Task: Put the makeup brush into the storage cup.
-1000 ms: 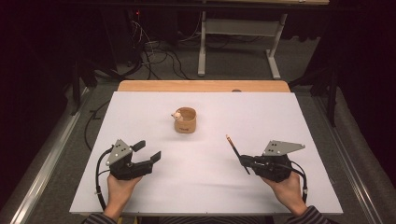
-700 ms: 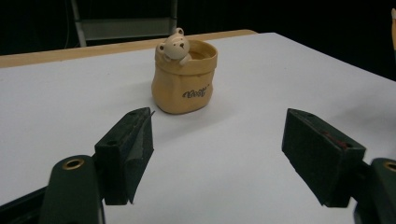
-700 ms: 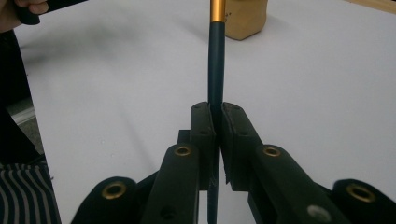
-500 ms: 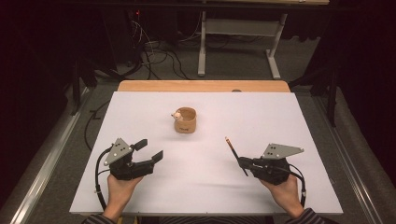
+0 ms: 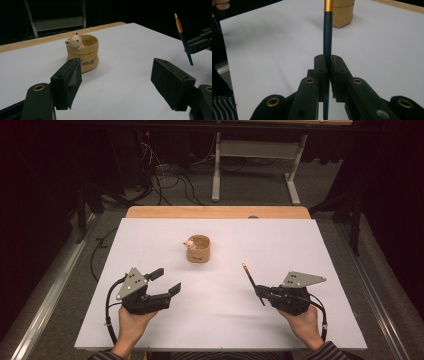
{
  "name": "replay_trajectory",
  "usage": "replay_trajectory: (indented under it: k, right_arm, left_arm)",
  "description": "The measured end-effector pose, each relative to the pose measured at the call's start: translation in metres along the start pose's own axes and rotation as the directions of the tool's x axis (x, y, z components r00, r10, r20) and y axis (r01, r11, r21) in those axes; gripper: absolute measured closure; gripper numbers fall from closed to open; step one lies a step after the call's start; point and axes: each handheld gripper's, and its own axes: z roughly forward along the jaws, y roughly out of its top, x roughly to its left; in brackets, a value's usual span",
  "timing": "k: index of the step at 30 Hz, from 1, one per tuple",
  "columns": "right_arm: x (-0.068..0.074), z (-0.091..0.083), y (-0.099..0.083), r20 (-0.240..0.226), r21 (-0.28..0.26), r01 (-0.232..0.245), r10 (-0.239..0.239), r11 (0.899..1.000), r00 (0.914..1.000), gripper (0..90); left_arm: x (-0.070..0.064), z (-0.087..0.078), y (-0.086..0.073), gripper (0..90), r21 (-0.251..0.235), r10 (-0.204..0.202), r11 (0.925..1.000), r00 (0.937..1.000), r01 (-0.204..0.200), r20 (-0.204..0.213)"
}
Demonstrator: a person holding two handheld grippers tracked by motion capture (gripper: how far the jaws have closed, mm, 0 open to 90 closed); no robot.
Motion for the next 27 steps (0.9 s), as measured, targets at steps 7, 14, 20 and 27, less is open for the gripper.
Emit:
replay_trajectory:
  k: [7,14,20,27]
  right_arm:
    - [-0.003,0.0,0.001,0.009,-0.011,-0.004,0.005,1.0,0.9999,86.0]
    - [-0.004,0.0,0.002,0.009,-0.017,-0.004,0.004,1.0,0.9999,86.1]
    - [-0.004,-0.001,0.002,0.011,-0.019,-0.005,0.006,1.0,0.9999,86.0]
    - [-0.004,0.0,0.002,0.012,-0.015,-0.009,0.01,1.0,0.9999,86.0]
  left_arm:
    - [-0.004,0.009,0.006,25.4,0.005,-0.006,1.0,0.9994,0.005,0.033]
    - [-0.01,0.021,0.011,25.6,0.015,-0.022,0.9997,0.9961,0.021,0.086]
    - [-0.014,0.029,0.014,25.7,0.015,-0.031,0.9994,0.9929,0.03,0.115]
    - [-0.021,0.039,0.018,25.8,0.016,-0.024,0.9996,0.9888,0.022,0.147]
